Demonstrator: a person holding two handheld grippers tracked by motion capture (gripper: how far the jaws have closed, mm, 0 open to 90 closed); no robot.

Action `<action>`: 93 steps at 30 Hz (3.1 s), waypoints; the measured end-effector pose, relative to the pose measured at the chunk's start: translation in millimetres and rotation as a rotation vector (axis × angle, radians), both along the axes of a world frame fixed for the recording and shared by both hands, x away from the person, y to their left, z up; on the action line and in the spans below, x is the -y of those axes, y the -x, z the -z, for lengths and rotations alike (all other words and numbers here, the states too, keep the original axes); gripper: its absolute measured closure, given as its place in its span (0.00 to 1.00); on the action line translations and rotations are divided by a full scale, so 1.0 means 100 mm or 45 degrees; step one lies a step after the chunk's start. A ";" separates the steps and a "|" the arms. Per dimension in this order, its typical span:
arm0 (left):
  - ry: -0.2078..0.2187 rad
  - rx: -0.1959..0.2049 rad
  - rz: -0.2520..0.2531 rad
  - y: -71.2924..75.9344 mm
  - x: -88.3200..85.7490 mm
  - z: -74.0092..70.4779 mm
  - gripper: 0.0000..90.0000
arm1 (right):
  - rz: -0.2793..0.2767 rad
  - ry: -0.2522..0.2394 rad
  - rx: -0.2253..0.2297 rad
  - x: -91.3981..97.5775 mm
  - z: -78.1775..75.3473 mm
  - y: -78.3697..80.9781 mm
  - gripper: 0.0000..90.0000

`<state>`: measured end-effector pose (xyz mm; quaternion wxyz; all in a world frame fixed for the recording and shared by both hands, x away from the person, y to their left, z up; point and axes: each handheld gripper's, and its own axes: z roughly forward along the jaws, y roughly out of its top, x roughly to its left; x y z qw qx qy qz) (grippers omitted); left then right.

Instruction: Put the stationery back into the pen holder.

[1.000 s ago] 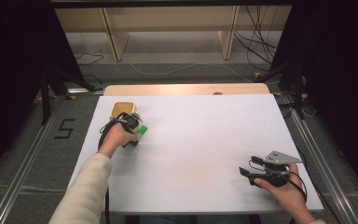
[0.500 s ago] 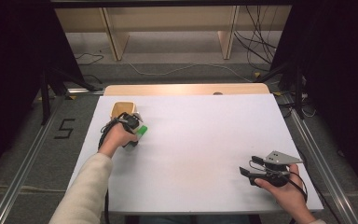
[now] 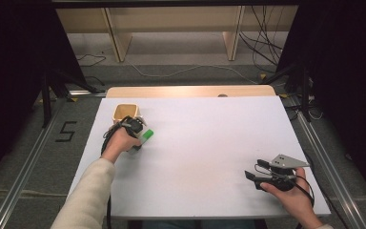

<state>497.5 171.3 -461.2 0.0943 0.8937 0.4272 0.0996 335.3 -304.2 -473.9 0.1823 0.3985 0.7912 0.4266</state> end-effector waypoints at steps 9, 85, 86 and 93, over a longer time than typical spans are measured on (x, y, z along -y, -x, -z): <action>-0.002 0.004 -0.012 0.01 0.00 0.00 0.73 | 0.002 0.000 0.001 0.00 0.00 0.00 0.34; 0.290 0.341 -0.163 0.34 -0.22 -0.34 0.74 | 0.003 0.009 0.003 -0.01 -0.01 0.00 0.34; 0.294 0.348 -0.164 0.34 -0.23 -0.34 0.74 | 0.003 0.008 0.003 -0.01 -0.01 0.00 0.34; 0.325 0.389 -0.180 0.36 -0.24 -0.38 0.74 | 0.003 0.008 0.003 -0.01 -0.01 0.00 0.34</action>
